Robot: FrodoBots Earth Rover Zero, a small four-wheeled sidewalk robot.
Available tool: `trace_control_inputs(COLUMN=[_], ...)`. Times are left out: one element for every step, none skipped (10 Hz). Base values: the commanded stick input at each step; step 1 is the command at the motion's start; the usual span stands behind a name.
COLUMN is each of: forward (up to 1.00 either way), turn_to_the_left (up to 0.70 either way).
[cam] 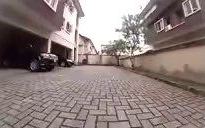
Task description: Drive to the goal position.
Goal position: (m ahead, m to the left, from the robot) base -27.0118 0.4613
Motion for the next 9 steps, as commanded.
trace_control_inputs(forward=[0.7,0.57,0.13,0.0,0.0,0.0,0.0,0.0,0.0], turn_to_the_left=[0.0,0.0,0.0,0.0,0.0,0.0,0.7,0.7,0.7])
